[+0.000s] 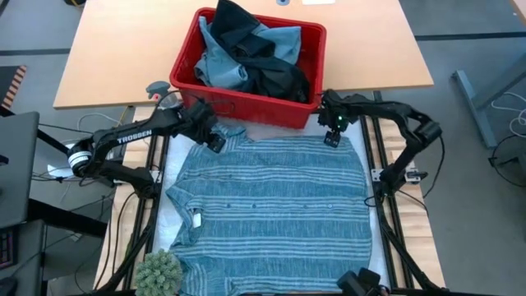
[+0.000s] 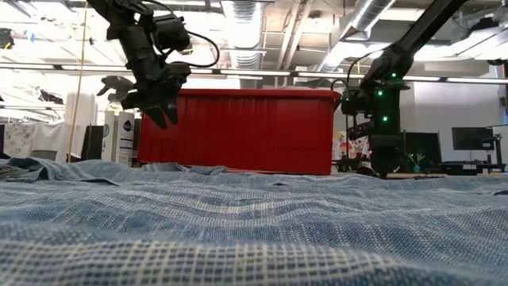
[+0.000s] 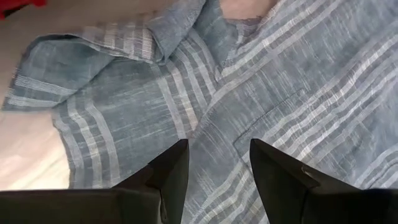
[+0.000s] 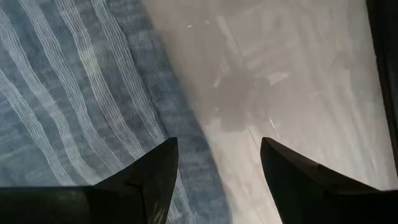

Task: Fold Laundry from Bin
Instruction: Fold the light blue shirt

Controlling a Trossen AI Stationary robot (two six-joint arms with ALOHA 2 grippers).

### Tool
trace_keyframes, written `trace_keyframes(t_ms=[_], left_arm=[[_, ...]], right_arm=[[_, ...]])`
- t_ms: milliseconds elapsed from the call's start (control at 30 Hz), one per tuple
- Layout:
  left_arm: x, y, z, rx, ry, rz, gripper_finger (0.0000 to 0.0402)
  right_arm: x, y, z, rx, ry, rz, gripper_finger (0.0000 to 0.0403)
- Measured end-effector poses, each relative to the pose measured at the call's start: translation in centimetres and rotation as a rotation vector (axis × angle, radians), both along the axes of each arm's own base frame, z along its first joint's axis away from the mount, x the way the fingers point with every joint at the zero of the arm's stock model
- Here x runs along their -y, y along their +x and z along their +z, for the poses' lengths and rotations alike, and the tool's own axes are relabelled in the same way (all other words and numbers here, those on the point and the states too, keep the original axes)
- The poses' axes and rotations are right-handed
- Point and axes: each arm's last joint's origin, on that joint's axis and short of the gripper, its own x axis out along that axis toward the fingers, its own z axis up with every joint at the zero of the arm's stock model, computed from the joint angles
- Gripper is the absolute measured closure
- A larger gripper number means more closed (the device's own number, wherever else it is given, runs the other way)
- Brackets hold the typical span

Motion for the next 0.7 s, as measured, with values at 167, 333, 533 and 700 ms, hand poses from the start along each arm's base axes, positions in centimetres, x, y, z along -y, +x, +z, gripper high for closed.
trace_keyframes(t_ms=[167,333,533,700], left_arm=[[-0.6,-0.5,-0.1,-0.017,0.010,0.017,0.0243],[-0.1,-1.1,-0.5,-0.148,0.031,0.137,0.0243],[1.3,-0.5,-1.4,-0.182,0.059,0.173,0.0243],[1.5,-1.4,-4.3,-0.190,0.011,0.204,0.0243]], right_arm=[[0.0,0.0,-0.4,-0.014,0.020,-0.005,0.0148],[-0.2,0.1,-0.2,-0.014,0.019,0.001,0.0148],[0.0,-0.2,-0.2,-0.012,0.017,-0.012,0.0148],[0.0,-0.2,-0.3,-0.014,0.019,0.009,0.0148]])
